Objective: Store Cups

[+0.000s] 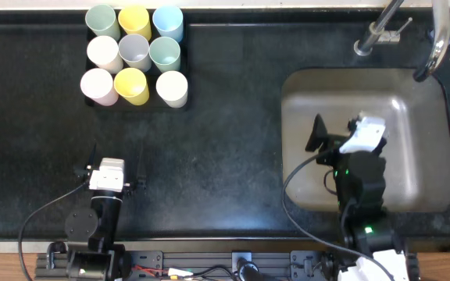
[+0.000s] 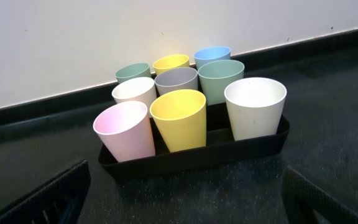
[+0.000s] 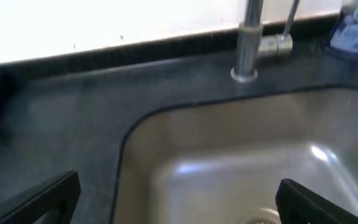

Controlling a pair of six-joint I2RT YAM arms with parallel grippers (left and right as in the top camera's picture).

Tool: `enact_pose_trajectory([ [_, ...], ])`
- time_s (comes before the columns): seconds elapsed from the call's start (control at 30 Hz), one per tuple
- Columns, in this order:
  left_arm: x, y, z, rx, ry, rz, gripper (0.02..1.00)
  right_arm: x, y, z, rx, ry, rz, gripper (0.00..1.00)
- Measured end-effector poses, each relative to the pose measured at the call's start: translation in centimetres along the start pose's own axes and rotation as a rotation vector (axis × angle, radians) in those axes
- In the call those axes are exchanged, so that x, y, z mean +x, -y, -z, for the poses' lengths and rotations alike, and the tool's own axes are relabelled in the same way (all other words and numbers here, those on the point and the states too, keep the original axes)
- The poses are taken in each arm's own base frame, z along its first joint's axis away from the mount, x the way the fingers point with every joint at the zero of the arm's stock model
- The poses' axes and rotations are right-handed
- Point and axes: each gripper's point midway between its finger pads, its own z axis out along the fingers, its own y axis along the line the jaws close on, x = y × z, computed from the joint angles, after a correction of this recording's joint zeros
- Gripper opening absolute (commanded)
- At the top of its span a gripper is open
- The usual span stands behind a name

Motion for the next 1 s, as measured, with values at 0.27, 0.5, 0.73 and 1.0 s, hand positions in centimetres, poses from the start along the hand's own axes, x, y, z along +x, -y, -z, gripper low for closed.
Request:
enact_pose_trajectory([
  [0.27,0.0,0.0,0.0,0.000,-0.001,0.000,0.998,1.5,1.3,1.0,0.002,0.094,-0.029,0.998],
  [0.5,0.0,0.0,0.0,0.000,0.000,0.000,0.998,2.8,3.2,3.1,0.027,0.181,-0.058,0.996],
  [0.73,0.0,0.0,0.0,0.000,0.000,0.000,0.998,2.5,4.3,3.8,0.051,0.263,-0.081,0.998],
  [1.0,0.0,0.0,0.0,0.000,0.000,0.000,0.998,0.5,4.2,4.4,0.028,0.398,-0.103,0.998],
])
